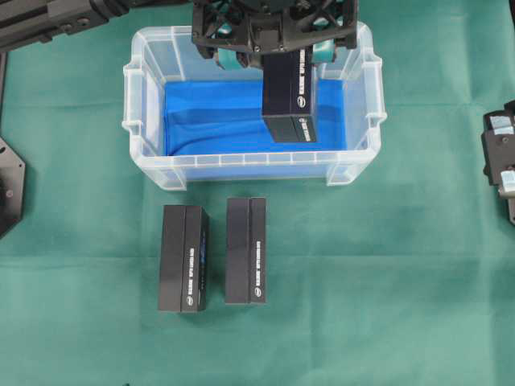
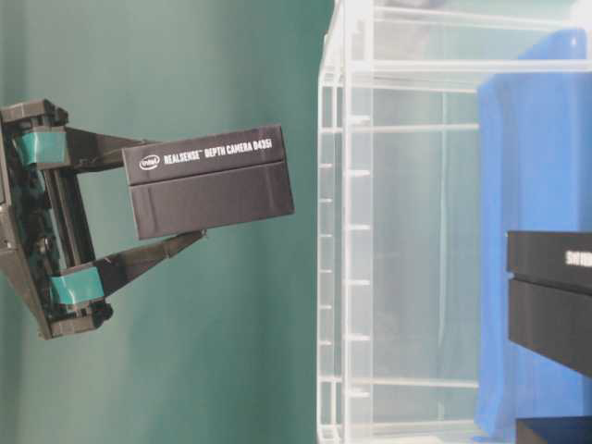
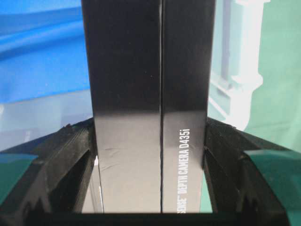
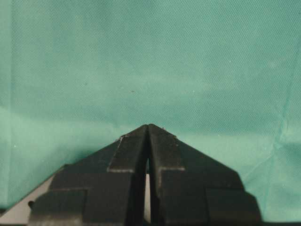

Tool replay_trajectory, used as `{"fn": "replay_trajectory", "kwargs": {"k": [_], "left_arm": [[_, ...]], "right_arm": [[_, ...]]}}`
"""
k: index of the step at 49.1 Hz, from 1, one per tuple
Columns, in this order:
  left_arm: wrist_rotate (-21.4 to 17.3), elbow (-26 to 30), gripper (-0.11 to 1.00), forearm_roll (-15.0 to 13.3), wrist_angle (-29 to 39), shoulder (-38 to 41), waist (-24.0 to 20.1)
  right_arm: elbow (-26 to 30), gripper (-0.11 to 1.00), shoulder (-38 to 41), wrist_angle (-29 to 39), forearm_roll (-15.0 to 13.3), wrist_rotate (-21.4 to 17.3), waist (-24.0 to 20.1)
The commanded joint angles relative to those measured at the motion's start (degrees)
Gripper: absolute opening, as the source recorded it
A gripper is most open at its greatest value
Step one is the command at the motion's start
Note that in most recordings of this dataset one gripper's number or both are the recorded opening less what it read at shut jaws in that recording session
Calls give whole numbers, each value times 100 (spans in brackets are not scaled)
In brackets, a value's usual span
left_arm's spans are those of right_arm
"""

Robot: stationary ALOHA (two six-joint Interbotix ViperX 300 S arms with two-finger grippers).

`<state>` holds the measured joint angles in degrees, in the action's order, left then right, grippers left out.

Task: Take the box out of the case with the left arm.
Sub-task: 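Lift the right black box up out of the bin with the left gripper, then carry the box forward and lay it flat on the cloth right of the others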

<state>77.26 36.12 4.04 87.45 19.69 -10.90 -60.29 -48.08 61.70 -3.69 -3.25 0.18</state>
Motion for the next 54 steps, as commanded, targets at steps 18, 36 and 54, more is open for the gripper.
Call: {"fn": "replay_trajectory", "kwargs": {"k": [18,36,54], "left_arm": [[26,132,62,26,-18,-290,53],[35,132,62,44,-18,-281,62],[35,141,60,44,-26,-281,105]], "right_arm": [[176,-1,18,-26,0,-18,9],[176,-1,18,-26,0,-18,9],[185,-1,18,-26,0,-18,9]]}}
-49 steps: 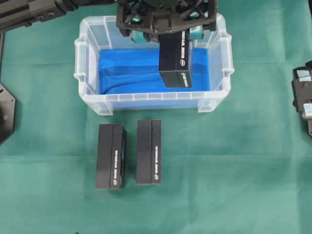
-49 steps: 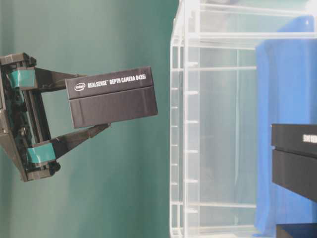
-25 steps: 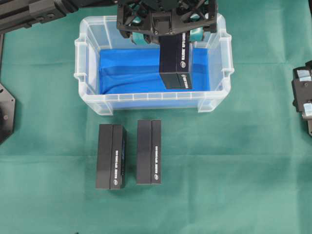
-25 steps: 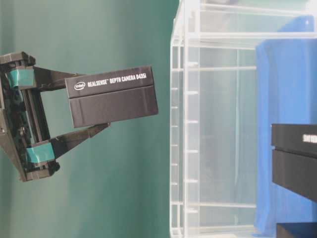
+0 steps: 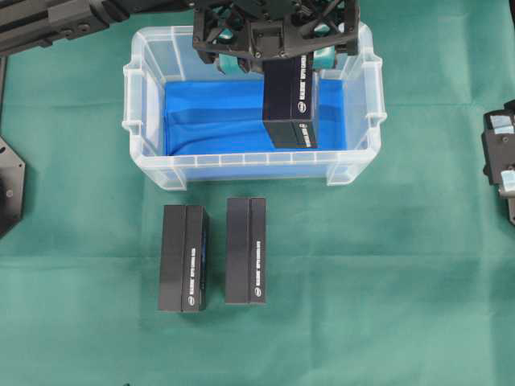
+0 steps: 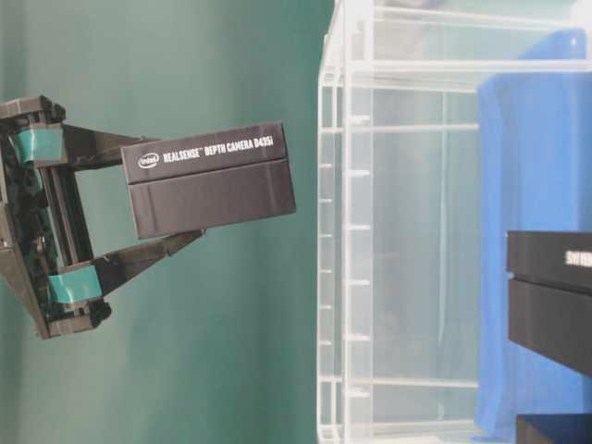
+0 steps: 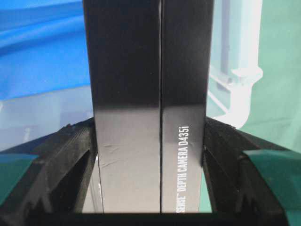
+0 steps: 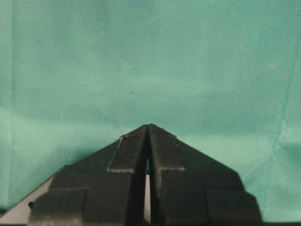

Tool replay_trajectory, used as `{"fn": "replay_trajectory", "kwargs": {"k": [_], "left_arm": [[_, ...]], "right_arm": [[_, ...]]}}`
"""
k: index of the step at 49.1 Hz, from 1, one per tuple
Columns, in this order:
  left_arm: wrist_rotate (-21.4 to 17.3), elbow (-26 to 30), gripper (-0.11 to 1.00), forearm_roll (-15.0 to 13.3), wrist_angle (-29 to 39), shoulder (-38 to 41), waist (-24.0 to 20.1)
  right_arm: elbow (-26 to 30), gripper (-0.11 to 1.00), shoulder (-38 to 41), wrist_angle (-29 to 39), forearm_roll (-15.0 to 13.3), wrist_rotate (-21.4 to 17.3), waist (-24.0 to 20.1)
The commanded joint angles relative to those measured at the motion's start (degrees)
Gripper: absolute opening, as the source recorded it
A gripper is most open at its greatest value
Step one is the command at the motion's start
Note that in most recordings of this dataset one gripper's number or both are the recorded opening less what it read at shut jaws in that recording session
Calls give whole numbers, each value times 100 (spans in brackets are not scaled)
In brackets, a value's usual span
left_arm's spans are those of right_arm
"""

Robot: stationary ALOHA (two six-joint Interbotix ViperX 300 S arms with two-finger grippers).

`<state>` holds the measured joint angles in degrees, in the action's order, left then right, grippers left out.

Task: Take the box out of the case with the left arm.
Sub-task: 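Carry the box forward and lay it flat on the cloth right of the others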

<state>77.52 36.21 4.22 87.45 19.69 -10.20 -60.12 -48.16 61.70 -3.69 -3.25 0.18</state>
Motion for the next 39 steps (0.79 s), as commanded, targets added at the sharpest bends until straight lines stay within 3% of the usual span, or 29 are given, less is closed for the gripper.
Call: {"fn": "replay_trajectory", "kwargs": {"k": [1,18,39], "left_arm": [[18,141,60,26,-26,-281,44],[316,176,60,26,-26,-396,483],[1239,185,60,26,-26,-466,1459]], "right_arm": [[167,-1,26,-26,0,-18,9],[167,-1,26,-26,-9,-9,9],[167,-1,26,-26,0,9,9]]}}
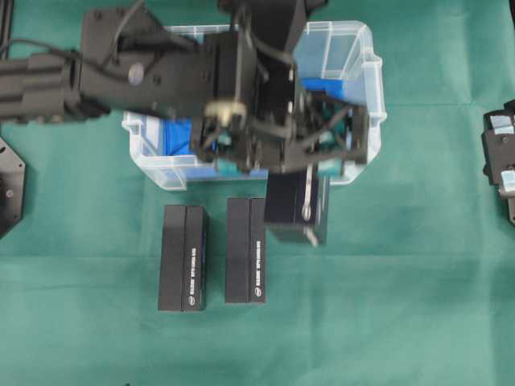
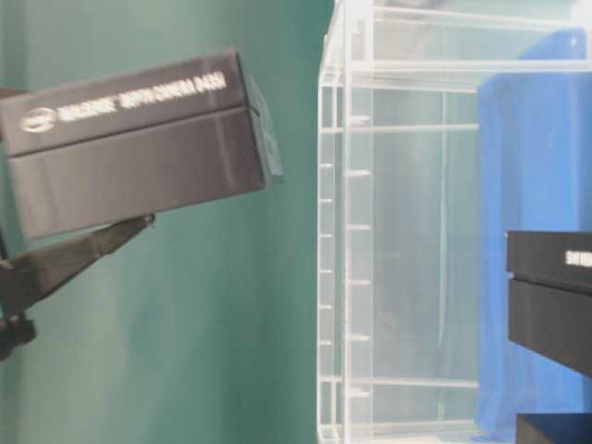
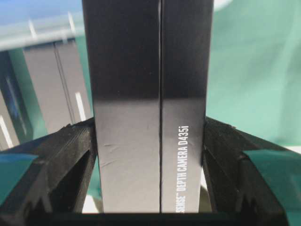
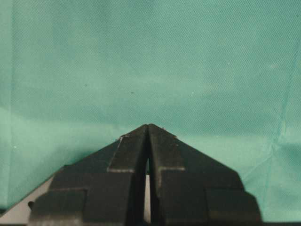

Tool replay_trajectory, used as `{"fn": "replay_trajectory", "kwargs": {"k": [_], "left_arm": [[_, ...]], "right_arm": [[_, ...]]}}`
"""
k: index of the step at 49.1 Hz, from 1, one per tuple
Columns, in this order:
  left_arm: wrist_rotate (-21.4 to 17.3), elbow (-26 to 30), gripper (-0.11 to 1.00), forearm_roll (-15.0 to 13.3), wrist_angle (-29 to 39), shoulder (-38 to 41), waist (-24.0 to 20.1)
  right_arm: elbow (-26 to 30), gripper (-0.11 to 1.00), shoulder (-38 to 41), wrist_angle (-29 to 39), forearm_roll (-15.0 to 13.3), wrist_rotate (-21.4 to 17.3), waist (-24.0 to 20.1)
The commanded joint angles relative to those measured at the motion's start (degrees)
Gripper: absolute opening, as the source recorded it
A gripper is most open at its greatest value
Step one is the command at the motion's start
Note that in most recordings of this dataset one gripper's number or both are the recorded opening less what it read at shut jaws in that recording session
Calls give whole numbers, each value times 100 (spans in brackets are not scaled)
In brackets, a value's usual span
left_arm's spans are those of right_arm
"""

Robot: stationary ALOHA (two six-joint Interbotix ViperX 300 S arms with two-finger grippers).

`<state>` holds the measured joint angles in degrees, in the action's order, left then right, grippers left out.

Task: Take the box out of the case with the left arm.
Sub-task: 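Carry the box forward and lay it flat on the cloth right of the others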

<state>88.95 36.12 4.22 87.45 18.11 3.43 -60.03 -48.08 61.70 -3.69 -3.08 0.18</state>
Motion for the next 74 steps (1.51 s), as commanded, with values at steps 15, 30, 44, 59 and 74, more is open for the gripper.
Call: {"fn": "replay_trajectory", "kwargs": {"k": [15,30,44,59,74], "left_arm": [[510,237,60,18,-26,-299,545],[598,211,60,44,-26,-299,642],[598,202,60,53,-26,-299,677],[703,-114,60,255,-88,-237,800],[993,-1538,60,299,-1538,-343,870]], "right_arm": [[158,-1,18,-26,-9,-18,9],[149,-1,18,-26,-9,0,9],[158,-1,18,-26,0,-26,9],[158,-1,18,-26,0,-35,9],[158,-1,18,-26,18,-35,9]]}}
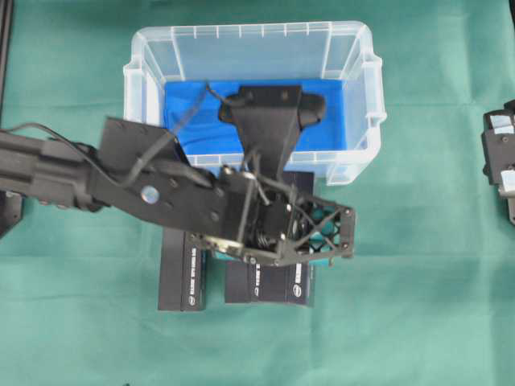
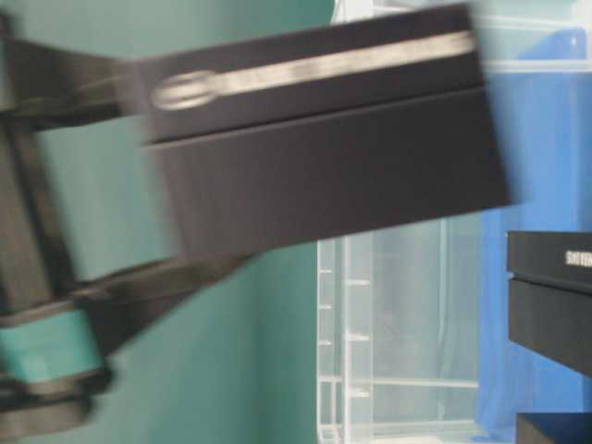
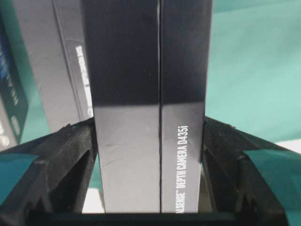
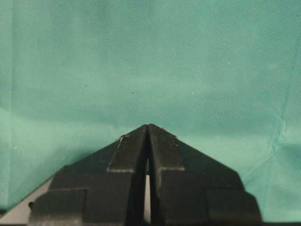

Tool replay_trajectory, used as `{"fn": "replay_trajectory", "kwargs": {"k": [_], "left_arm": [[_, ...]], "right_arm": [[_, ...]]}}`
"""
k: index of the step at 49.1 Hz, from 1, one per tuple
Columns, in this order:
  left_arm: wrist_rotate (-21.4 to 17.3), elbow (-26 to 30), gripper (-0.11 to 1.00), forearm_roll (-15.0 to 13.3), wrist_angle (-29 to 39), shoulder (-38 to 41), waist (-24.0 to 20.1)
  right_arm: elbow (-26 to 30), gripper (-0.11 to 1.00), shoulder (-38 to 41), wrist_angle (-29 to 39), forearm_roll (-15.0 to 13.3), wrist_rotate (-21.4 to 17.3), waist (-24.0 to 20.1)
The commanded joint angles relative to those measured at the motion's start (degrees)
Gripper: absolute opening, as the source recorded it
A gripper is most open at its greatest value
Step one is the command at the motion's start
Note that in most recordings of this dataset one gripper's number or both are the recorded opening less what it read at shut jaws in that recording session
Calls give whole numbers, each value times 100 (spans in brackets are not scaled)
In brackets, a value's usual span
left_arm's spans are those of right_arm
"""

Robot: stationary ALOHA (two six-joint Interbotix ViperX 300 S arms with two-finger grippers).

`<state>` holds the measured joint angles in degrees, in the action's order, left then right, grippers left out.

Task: Take the box out of the case with the left arm.
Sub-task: 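Carry the box forward and lay it flat on the cloth right of the others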

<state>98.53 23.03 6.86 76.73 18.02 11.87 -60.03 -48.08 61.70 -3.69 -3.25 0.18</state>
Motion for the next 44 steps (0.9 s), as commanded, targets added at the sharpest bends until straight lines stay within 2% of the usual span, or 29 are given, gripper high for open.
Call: {"fn": "replay_trajectory", "kwargs": {"k": [1,6,15,30,44], "left_arm": [[62,-316,60,35,-598,-343,26],[176,-782,60,35,-1169,-316,35],[387,-1222,60,35,-1477,-158,26],[396,-1248,60,79,-1521,-18,-62],[360,-1345,60,70,-1872,18,-97]], "right_arm": [[149,-1,18,-26,18,-18,9],[158,-1,18,-18,18,-18,9],[158,-1,18,-9,18,-26,9],[149,-1,18,-18,18,-18,9],[149,-1,26,-26,9,-9,9]]}}
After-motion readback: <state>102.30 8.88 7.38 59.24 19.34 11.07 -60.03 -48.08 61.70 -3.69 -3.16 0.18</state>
